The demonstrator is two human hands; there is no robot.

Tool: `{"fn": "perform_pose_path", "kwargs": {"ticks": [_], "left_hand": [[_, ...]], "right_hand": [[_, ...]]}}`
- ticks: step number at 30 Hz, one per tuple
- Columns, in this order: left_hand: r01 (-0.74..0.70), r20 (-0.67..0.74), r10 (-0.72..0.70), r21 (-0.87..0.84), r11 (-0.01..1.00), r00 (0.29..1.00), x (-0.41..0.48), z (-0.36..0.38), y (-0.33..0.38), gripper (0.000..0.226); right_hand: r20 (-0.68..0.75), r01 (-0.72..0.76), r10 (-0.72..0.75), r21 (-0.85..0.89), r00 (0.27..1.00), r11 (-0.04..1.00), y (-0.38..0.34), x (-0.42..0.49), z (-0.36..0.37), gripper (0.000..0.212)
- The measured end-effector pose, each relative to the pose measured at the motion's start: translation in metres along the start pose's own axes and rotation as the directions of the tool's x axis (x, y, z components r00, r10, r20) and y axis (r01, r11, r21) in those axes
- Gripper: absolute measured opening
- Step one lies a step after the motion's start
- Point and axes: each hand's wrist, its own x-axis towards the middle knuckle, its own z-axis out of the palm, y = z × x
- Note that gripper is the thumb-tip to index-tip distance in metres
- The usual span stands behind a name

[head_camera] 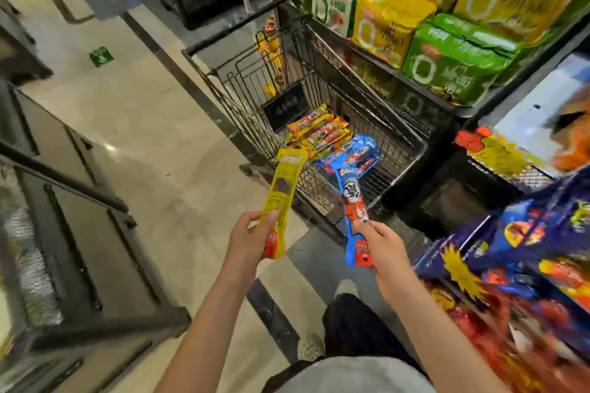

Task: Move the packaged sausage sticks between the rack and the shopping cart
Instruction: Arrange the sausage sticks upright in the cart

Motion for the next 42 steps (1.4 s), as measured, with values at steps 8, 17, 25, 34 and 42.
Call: {"fn": "perform_pose_path", "kwargs": {"ticks": [8,17,25,34,42], "left_hand": [[0.05,0.108,-0.074,0.211,0.976,0.991,0.13,0.047,0.034,0.026],[-0.03,0.171,-0.062,0.491,0.871,0.983,0.32,0.081,0.11,0.028],[-0.035,0.267,-0.173,0.627,0.778,0.948,0.449,0.111,0.124,0.036],[-0.203,0.437,-0.307,0.795,0.572,0.845,0.575,0.166,0.082,0.043],[-0.264,0.423,-0.261,0.837,0.479,0.868,0.663,0.203,0.026,0.034]], "right_hand": [[-0.195,-0.088,0.108,0.11,0.975,0.99,-0.024,0.115,0.031,0.015],[-0.289,-0.207,0.257,0.195,0.922,0.959,-0.075,0.261,0.099,0.019],[-0.395,-0.301,0.345,0.17,0.852,0.938,-0.101,0.339,0.12,0.029],[-0.575,-0.409,0.418,0.154,0.703,0.899,-0.069,0.419,0.138,0.035],[-0.721,-0.527,0.396,0.049,0.569,0.848,-0.031,0.486,0.109,0.033]]}}
